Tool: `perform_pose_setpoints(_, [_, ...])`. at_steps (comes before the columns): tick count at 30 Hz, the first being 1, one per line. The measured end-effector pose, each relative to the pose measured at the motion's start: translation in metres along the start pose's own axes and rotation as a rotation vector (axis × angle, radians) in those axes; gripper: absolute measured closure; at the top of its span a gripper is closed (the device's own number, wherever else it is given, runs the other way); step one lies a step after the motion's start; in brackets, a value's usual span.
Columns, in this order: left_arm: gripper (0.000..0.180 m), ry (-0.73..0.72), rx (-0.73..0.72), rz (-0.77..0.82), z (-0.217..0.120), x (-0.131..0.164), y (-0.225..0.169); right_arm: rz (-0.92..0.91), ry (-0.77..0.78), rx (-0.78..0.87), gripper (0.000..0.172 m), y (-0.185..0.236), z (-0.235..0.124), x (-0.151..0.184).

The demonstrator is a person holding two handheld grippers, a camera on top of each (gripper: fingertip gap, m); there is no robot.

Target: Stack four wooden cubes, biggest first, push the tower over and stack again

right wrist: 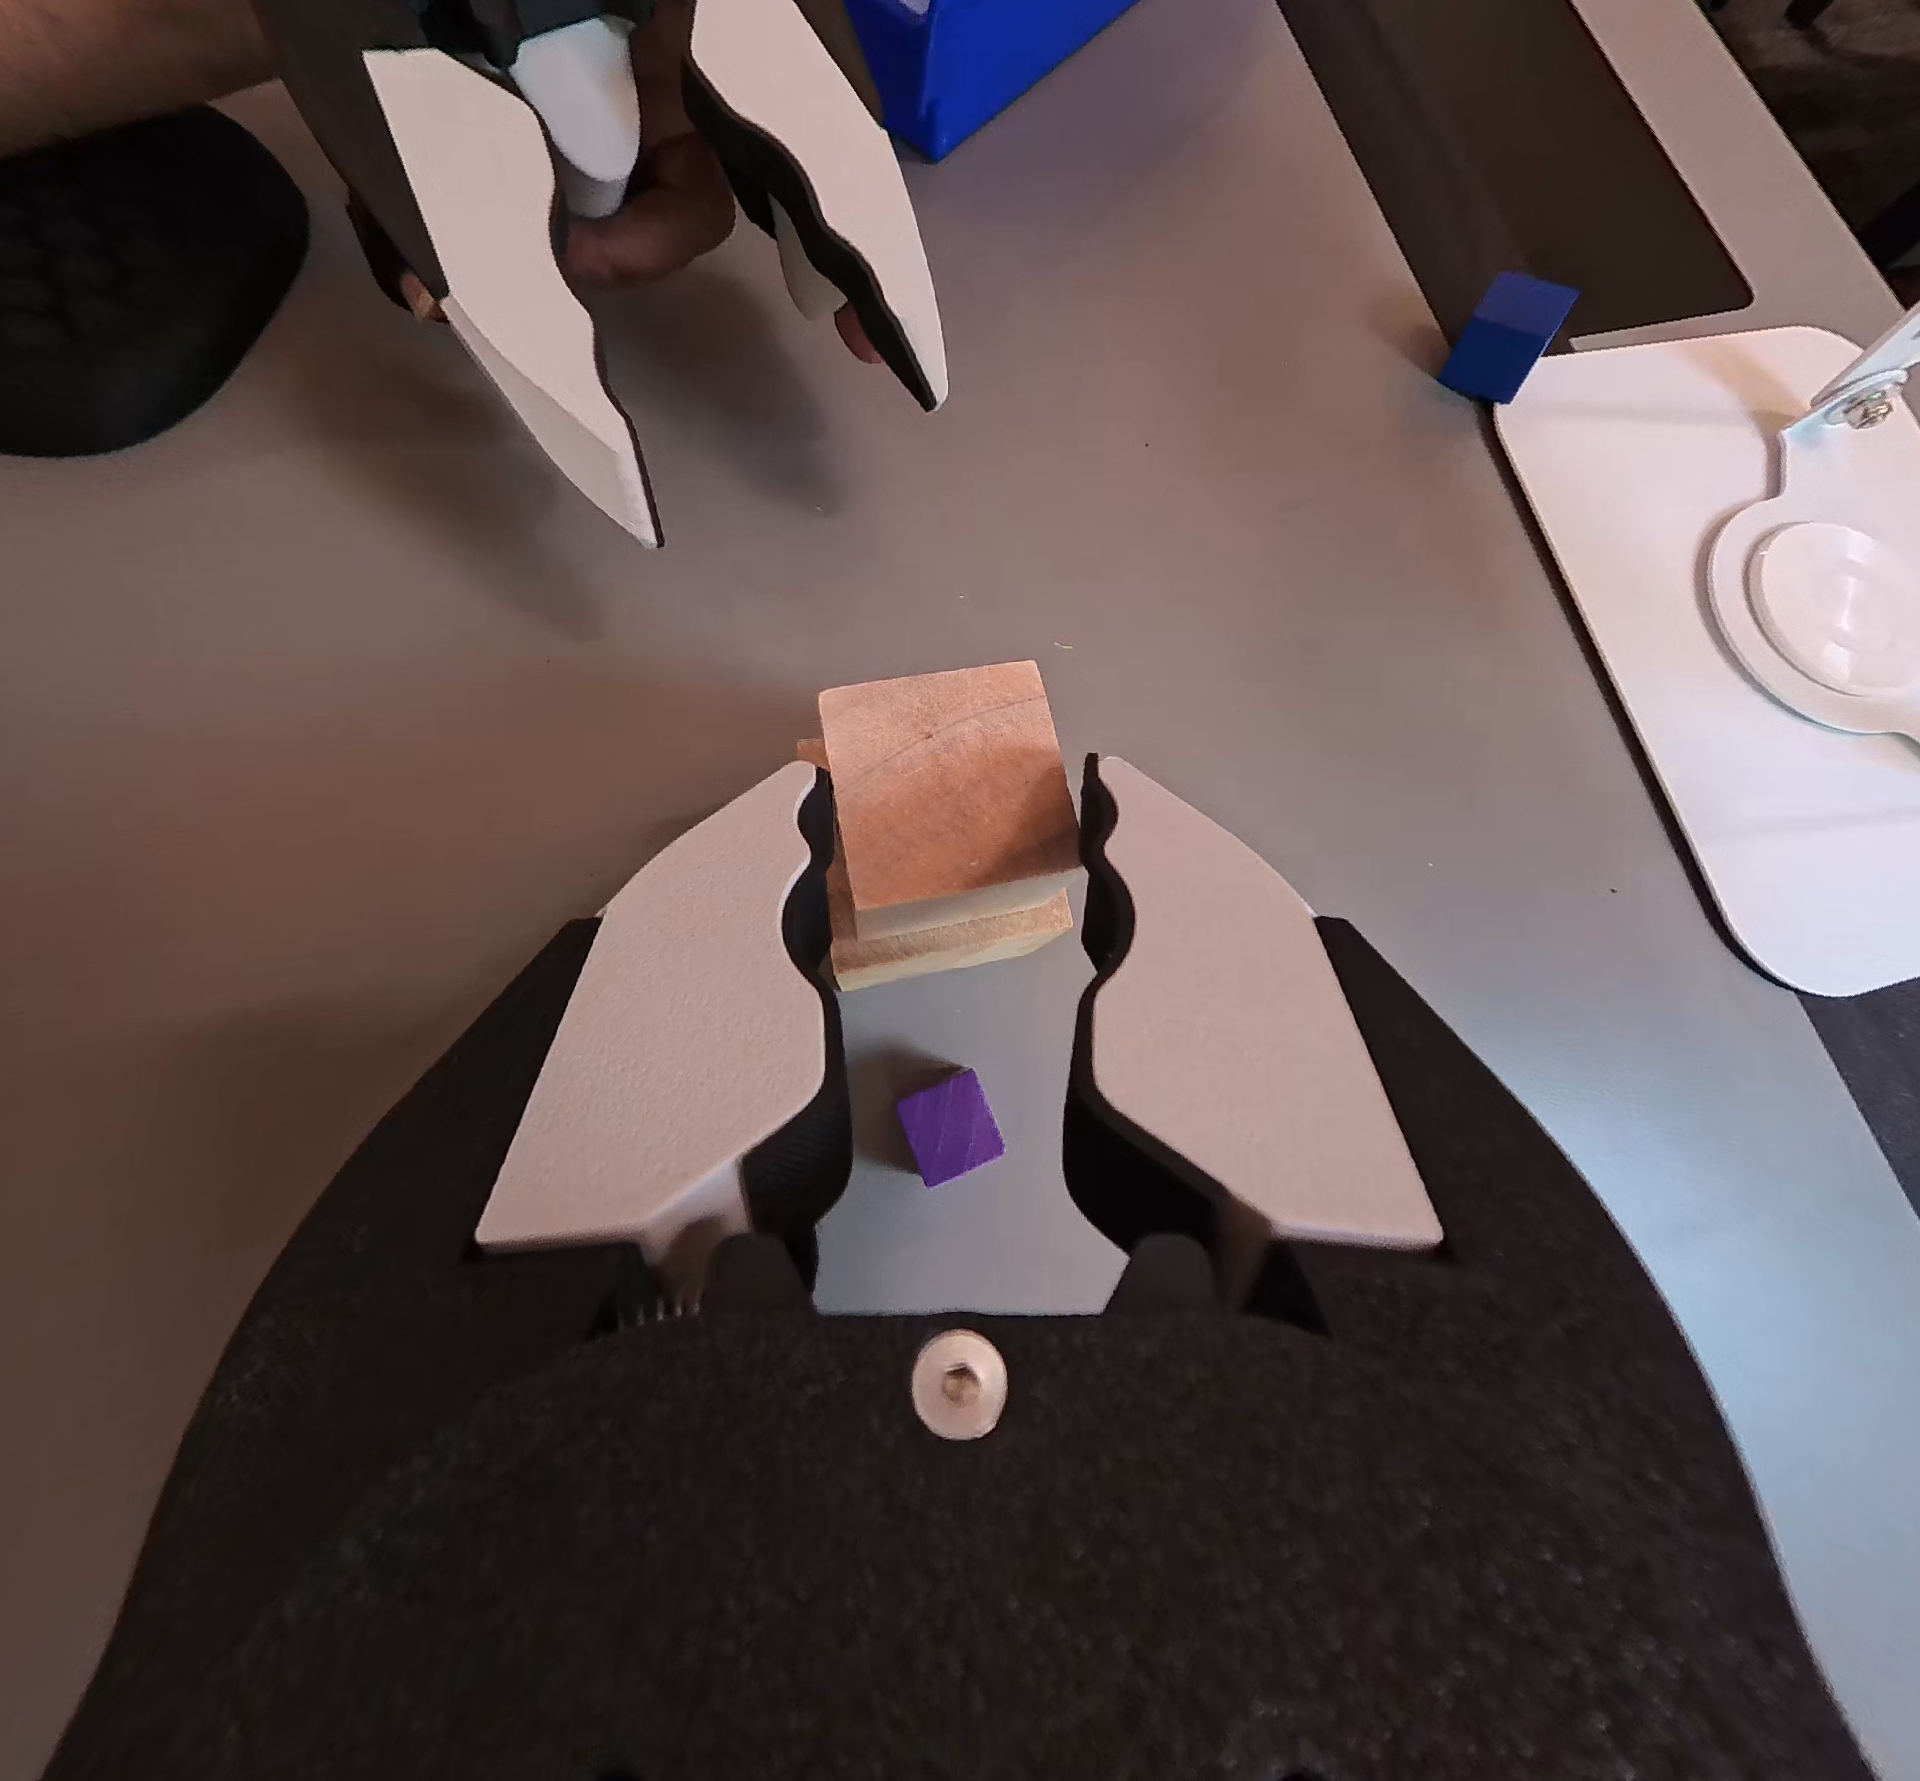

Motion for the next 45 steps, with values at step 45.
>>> perform_pose_setpoints(45, [0.122,0.121,-1.022,-0.657,0.067,0.001,0.228,0.241,-0.384,0.290,0.115,-0.027,-0.109,0.085])
Point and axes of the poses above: each gripper's, where its closed fingertips meet, z out along the fingers, x out of its underside, y = z × x across the jaws, the point moved 3 cm from there along -z, back along the fingers, and after that the axes turned 1 degree about -x, right-handed, at the moved point
